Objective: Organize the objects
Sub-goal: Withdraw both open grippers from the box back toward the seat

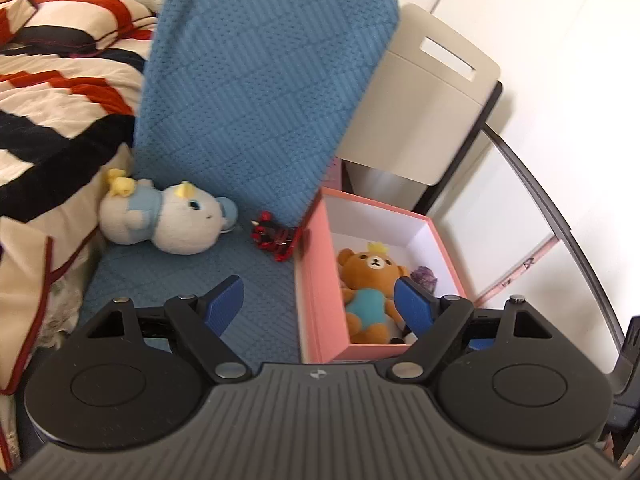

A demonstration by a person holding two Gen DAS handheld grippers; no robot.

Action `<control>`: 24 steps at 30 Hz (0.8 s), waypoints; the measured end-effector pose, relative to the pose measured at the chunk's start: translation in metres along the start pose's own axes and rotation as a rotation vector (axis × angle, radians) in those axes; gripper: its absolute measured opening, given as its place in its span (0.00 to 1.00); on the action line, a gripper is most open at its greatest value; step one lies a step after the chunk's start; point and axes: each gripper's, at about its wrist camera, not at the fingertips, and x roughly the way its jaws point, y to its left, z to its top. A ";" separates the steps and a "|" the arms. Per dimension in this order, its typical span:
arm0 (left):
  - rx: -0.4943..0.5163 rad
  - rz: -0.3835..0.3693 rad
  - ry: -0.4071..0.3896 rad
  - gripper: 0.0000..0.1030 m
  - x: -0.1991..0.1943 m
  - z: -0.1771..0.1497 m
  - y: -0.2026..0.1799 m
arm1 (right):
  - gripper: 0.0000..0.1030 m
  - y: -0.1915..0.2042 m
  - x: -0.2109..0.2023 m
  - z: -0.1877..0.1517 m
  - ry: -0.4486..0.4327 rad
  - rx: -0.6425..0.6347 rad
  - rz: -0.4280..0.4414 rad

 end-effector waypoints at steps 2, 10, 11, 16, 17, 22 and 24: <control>-0.010 0.006 -0.003 0.83 -0.007 -0.003 0.009 | 0.84 0.007 0.000 -0.006 0.003 -0.003 0.004; -0.003 0.013 0.009 0.83 -0.025 -0.014 0.030 | 0.84 0.028 0.002 -0.028 0.022 -0.056 0.024; -0.001 0.017 0.009 0.83 -0.025 -0.015 0.032 | 0.84 0.029 0.003 -0.030 0.023 -0.054 0.018; -0.024 0.012 0.002 0.83 -0.013 -0.015 0.041 | 0.84 0.027 0.017 -0.035 0.034 -0.017 0.018; -0.029 0.012 0.000 0.83 -0.010 -0.015 0.043 | 0.84 0.028 0.022 -0.035 0.038 -0.025 0.020; -0.065 0.015 -0.022 0.83 0.018 -0.015 0.061 | 0.84 0.034 0.047 -0.031 0.030 -0.096 0.014; -0.081 0.022 -0.025 0.83 0.032 -0.016 0.071 | 0.84 0.036 0.061 -0.030 0.026 -0.119 0.014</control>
